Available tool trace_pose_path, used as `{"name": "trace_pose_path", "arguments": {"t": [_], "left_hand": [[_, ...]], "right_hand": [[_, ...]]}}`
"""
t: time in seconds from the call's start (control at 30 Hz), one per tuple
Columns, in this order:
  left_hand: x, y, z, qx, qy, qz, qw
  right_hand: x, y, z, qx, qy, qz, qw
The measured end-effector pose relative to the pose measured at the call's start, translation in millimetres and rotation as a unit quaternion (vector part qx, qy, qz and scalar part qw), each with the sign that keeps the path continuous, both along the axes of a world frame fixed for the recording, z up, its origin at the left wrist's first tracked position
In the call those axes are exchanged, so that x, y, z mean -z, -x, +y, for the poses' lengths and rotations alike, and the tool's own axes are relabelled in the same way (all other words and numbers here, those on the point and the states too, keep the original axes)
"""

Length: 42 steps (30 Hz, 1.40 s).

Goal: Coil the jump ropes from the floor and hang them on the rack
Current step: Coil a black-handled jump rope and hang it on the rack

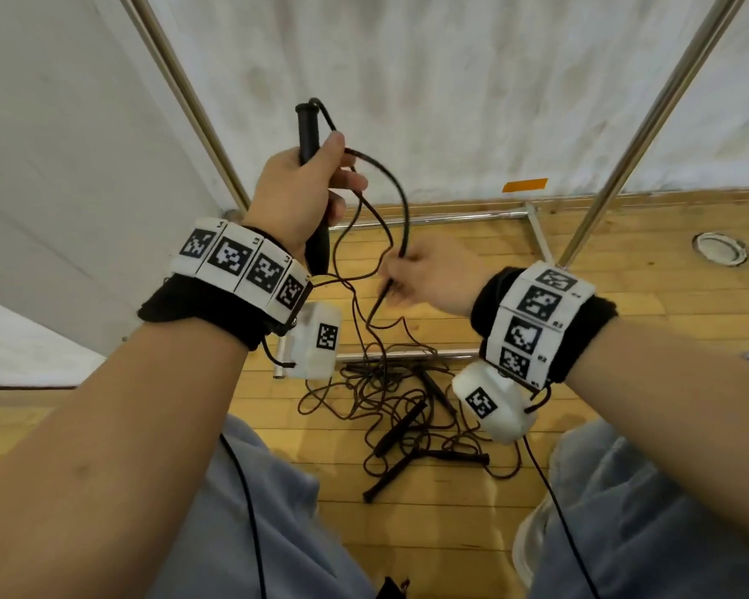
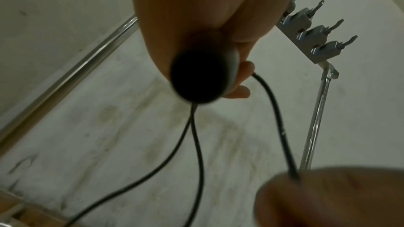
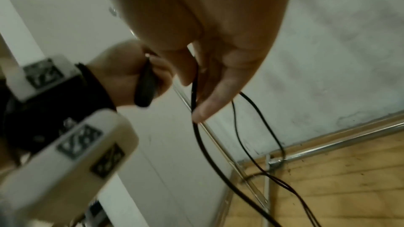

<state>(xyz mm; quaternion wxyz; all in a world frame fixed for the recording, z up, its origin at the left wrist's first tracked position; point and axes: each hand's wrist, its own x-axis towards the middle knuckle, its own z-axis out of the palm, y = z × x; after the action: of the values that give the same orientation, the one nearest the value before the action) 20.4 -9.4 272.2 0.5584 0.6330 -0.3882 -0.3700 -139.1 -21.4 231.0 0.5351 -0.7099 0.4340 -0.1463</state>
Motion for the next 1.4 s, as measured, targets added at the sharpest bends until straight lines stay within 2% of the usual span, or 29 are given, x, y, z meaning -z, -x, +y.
{"name": "trace_pose_path", "arguments": {"t": [0.1, 0.2, 0.3, 0.4, 0.47, 0.5, 0.57, 0.63, 0.67, 0.73, 0.83, 0.9, 0.93, 0.97, 1.03, 1.1, 1.2, 1.3, 1.4], "left_hand": [[2, 0, 3, 0.046, -0.041, -0.019, 0.998], [4, 5, 7, 0.129, -0.069, -0.063, 0.987], [7, 14, 8, 0.195, -0.09, -0.072, 0.974], [11, 25, 9, 0.189, -0.088, -0.11, 0.972], [13, 28, 7, 0.154, -0.058, -0.121, 0.979], [12, 29, 6, 0.133, -0.038, -0.119, 0.983], [8, 29, 5, 0.098, -0.006, -0.11, 0.989], [4, 29, 3, 0.075, 0.021, -0.083, 0.993], [3, 28, 2, 0.068, 0.027, -0.071, 0.995], [2, 25, 1, 0.058, 0.033, -0.053, 0.996], [2, 20, 0, 0.036, 0.043, -0.038, 0.998], [1, 16, -2, 0.021, 0.051, -0.03, 0.998], [2, 14, -3, 0.018, 0.047, -0.031, 0.998], [2, 13, -3, 0.017, 0.035, -0.035, 0.999], [3, 13, -2, 0.028, -0.001, -0.045, 0.999], [5, 14, 0, 0.069, -0.022, -0.048, 0.996], [8, 20, 4, 0.161, -0.046, -0.059, 0.984], [12, 30, 7, 0.237, -0.08, -0.11, 0.962], [14, 35, 7, 0.248, -0.083, -0.159, 0.952]], "right_hand": [[-20, 1, -10, 0.103, -0.02, -0.133, 0.986], [-38, 1, -15, 0.172, -0.072, -0.24, 0.953], [-50, 5, -20, 0.211, -0.113, -0.327, 0.914], [-59, 13, -26, 0.234, -0.159, -0.397, 0.873], [-60, 19, -28, 0.243, -0.168, -0.401, 0.867], [-57, 21, -29, 0.236, -0.163, -0.379, 0.88], [-48, 22, -26, 0.183, -0.143, -0.296, 0.926], [-34, 18, -17, 0.078, -0.126, -0.171, 0.974], [-27, 15, -11, 0.023, -0.115, -0.098, 0.988], [-12, 11, 1, -0.055, -0.071, 0.022, 0.996], [3, 10, 11, -0.095, 0.018, 0.135, 0.986], [5, 12, 10, -0.098, 0.066, 0.186, 0.975], [4, 14, 6, -0.085, 0.076, 0.184, 0.976], [0, 15, 1, -0.057, 0.075, 0.159, 0.983], [-13, 17, -9, 0.033, 0.043, 0.049, 0.997], [-29, 20, -18, 0.129, -0.004, -0.098, 0.987], [-46, 25, -27, 0.227, -0.072, -0.259, 0.936], [-54, 30, -35, 0.264, -0.117, -0.345, 0.893], [-60, 33, -41, 0.292, -0.156, -0.419, 0.845]]}}
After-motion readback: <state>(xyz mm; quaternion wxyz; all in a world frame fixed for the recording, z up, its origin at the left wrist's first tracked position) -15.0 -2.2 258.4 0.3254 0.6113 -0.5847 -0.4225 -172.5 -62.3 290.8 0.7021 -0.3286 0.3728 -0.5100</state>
